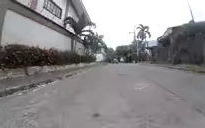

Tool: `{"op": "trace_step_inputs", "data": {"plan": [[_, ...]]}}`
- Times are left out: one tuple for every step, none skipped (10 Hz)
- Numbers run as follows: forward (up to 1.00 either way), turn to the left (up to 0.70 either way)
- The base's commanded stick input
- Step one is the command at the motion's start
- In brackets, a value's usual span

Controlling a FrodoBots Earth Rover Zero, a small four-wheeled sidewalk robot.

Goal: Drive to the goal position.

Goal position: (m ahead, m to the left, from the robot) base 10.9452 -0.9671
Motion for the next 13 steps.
{"op": "trace_step_inputs", "data": {"plan": [[1.0,0.04],[1.0,0.04],[1.0,0.04],[1.0,0.04],[1.0,0.04],[1.0,0.04],[1.0,0.04],[1.0,0.04],[1.0,0.04],[1.0,0.04],[1.0,-0.09],[1.0,-0.36],[1.0,-0.36]]}}
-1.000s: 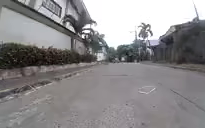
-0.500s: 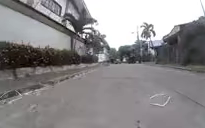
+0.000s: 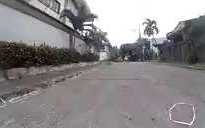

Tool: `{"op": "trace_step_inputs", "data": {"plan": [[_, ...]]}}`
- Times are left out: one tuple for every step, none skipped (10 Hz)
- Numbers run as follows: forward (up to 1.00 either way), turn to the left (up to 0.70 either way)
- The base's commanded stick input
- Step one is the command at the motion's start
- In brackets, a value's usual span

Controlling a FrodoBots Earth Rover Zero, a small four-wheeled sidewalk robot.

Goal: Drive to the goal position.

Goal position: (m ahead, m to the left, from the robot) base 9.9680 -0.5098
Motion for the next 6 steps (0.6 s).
{"op": "trace_step_inputs", "data": {"plan": [[1.0,-0.36],[1.0,-0.36],[1.0,-0.36],[1.0,-0.36],[1.0,-0.36],[1.0,-0.36]]}}
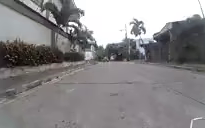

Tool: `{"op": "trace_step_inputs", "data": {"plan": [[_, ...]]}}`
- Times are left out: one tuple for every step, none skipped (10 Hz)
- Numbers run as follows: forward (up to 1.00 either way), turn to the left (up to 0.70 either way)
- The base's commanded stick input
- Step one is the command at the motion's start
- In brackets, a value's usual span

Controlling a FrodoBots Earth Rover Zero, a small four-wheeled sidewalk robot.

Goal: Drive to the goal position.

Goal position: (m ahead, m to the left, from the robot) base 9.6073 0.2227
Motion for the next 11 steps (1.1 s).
{"op": "trace_step_inputs", "data": {"plan": [[1.0,-0.36],[1.0,-0.36],[1.0,-0.3],[1.0,-0.24],[1.0,-0.17],[1.0,-0.11],[1.0,-0.04],[1.0,0.02],[1.0,0.04],[1.0,0.04],[1.0,0.04]]}}
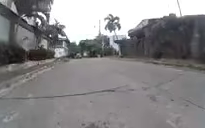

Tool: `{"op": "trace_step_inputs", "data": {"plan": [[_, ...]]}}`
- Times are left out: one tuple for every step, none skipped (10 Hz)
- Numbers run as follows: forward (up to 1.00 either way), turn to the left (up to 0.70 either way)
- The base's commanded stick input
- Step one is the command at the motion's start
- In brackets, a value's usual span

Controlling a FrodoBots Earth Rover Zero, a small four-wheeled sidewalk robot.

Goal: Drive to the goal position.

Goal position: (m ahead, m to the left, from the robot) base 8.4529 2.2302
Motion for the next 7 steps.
{"op": "trace_step_inputs", "data": {"plan": [[1.0,0.04],[1.0,0.04],[1.0,0.04],[1.0,0.04],[1.0,0.04],[1.0,0.04],[1.0,0.04]]}}
